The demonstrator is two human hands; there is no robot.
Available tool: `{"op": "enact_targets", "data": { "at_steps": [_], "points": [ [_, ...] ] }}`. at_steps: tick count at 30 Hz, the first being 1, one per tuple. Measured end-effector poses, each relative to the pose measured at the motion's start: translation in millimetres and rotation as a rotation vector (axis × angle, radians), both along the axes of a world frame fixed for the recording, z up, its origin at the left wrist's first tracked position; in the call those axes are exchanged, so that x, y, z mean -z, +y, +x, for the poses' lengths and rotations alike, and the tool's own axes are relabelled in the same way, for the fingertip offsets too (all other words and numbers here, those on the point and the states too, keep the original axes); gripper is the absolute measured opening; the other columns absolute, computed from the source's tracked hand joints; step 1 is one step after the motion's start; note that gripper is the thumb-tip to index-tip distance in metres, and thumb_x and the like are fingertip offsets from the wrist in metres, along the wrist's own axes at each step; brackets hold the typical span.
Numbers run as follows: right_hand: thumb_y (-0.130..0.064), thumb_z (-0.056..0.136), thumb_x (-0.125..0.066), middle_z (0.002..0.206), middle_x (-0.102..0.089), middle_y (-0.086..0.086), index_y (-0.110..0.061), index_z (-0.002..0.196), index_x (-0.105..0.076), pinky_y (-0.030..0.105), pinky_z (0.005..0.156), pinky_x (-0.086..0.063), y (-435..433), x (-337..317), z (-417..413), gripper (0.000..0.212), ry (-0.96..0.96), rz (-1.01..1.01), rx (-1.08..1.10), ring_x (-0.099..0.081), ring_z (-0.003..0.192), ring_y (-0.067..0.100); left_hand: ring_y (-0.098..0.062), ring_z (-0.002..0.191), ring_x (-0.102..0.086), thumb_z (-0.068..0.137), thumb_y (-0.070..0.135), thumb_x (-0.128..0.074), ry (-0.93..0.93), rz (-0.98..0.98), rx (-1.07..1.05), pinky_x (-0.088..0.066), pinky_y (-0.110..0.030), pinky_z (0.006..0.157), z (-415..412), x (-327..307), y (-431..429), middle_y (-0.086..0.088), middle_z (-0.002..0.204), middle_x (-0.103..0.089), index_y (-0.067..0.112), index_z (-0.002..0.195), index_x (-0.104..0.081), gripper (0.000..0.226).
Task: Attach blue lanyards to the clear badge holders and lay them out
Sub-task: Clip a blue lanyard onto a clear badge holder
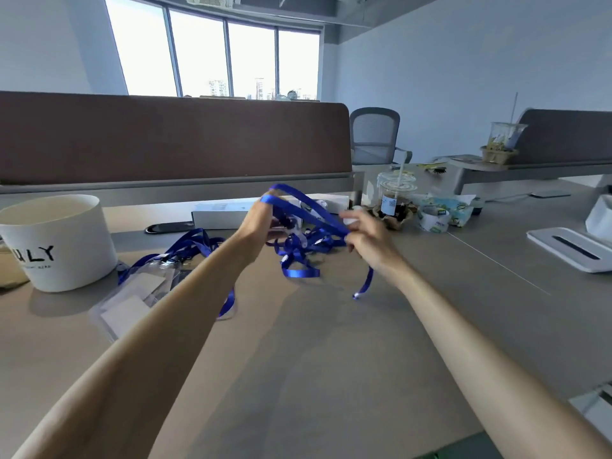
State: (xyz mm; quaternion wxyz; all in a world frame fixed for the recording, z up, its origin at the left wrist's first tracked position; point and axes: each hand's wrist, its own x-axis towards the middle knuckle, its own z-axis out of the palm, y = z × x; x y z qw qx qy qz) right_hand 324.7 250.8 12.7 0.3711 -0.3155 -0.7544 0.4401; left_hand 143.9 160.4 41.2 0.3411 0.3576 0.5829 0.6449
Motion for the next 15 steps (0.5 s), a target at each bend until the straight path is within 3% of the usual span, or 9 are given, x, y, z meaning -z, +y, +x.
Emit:
{"op": "enact_targets", "data": {
  "at_steps": [2,5,7,9,10,13,15],
  "points": [
    [0.010,0.084,-0.042,0.112,-0.066,0.014,-0.011,0.120,-0.058,0.017,0.052,-0.041,-4,15,-6,0.044,-0.114,-0.095,-0.085,-0.062,0.077,0.018,-0.022,0.080,-0.060,0.092,0.021,-0.042,-0.023,0.014,0.092,-0.054,-0.029,0.067,4,-12,-9,-0.012,0.095,-0.070,0.012,0.092,-0.063,0.023],
    [0.000,0.078,-0.043,0.120,-0.065,0.016,-0.006,0.118,-0.058,0.025,0.067,-0.043,-14,37,-23,0.044,-0.258,-0.101,-0.171,-0.062,0.108,0.031,-0.021,0.079,-0.060,0.094,0.021,-0.037,0.126,0.005,0.121,-0.050,-0.029,0.070,4,-16,-17,-0.010,0.091,-0.071,0.013,0.091,-0.064,0.028],
    [-0.006,0.071,-0.040,0.106,-0.070,0.009,-0.015,0.108,-0.065,0.034,0.074,-0.043,-21,47,-34,0.046,-0.291,-0.066,-0.191,-0.064,0.097,0.031,-0.020,0.076,-0.053,0.096,0.017,-0.033,0.263,-0.012,0.048,-0.044,-0.026,0.066,-2,-10,-19,-0.009,0.085,-0.066,0.012,0.095,-0.061,0.029],
    [-0.007,0.073,-0.039,0.083,-0.068,0.003,-0.008,0.092,-0.065,0.038,0.073,-0.040,-28,52,-42,0.032,-0.270,-0.048,-0.220,-0.057,0.074,0.025,-0.021,0.075,-0.050,0.098,0.013,-0.030,0.344,-0.048,-0.028,-0.042,-0.025,0.063,-14,-1,-23,-0.004,0.079,-0.062,0.010,0.092,-0.059,0.030],
    [-0.009,0.078,-0.040,0.082,-0.067,0.000,-0.006,0.091,-0.066,0.038,0.074,-0.040,-29,52,-45,0.029,-0.254,-0.034,-0.224,-0.056,0.072,0.020,-0.021,0.074,-0.051,0.098,0.013,-0.029,0.377,-0.067,-0.067,-0.043,-0.026,0.064,-20,4,-25,-0.002,0.077,-0.061,0.012,0.087,-0.059,0.032],
    [-0.023,0.093,-0.040,0.114,-0.069,-0.002,-0.015,0.119,-0.068,0.027,0.085,-0.041,-25,55,-53,0.039,-0.246,0.026,-0.088,-0.060,0.091,0.009,-0.016,0.063,-0.052,0.100,0.011,-0.027,0.404,-0.138,-0.150,-0.042,-0.026,0.062,-34,15,-36,-0.002,0.069,-0.057,0.017,0.078,-0.056,0.037],
    [-0.027,0.097,-0.045,0.129,-0.060,0.000,-0.017,0.129,-0.061,0.030,0.095,-0.039,-18,61,-57,0.037,-0.354,0.227,-0.017,-0.054,0.115,0.015,-0.014,0.061,-0.061,0.099,0.006,-0.025,0.296,-0.156,-0.130,-0.049,-0.029,0.065,-39,18,-44,-0.005,0.070,-0.062,0.015,0.081,-0.056,0.037]
  ]
}}
